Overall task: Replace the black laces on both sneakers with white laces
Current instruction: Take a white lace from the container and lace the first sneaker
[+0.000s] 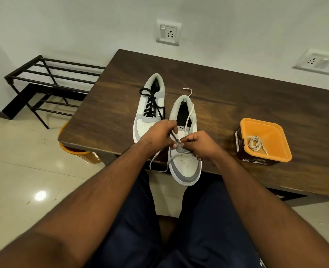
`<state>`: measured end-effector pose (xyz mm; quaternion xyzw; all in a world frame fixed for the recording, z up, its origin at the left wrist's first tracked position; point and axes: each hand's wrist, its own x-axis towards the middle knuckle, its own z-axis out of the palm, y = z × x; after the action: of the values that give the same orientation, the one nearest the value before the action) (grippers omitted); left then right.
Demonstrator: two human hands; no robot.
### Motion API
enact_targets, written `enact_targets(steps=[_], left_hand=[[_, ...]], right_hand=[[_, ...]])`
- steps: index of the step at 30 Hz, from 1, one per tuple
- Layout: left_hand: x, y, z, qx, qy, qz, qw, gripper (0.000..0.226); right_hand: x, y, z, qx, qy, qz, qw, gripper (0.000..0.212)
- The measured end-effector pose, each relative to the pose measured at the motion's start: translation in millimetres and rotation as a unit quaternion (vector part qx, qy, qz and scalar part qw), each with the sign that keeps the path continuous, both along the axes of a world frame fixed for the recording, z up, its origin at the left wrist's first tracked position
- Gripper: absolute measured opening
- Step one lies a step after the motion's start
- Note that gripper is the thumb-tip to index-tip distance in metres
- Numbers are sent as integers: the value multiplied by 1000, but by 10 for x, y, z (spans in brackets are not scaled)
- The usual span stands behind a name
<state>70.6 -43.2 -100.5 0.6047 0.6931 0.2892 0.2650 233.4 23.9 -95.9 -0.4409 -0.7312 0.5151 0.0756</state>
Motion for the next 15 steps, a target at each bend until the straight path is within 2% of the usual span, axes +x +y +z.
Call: enact_targets(steps=[5, 8, 11, 15], left_hand=[[5, 57, -19, -6, -17, -10, 1000, 43], [-24, 75, -15, -14, -10, -34, 999, 44], [-38, 65, -17, -16, -15, -41, 999, 46], [-22, 64, -48, -6, -26, -25, 999, 45]], right_hand=[[-3, 59, 7, -13, -34, 20, 999, 12], [-44, 51, 4, 87, -76, 48, 992, 13], [-63, 55, -5, 184, -158, 93, 966, 10], [-52, 39, 16, 137, -122, 91, 979, 12]])
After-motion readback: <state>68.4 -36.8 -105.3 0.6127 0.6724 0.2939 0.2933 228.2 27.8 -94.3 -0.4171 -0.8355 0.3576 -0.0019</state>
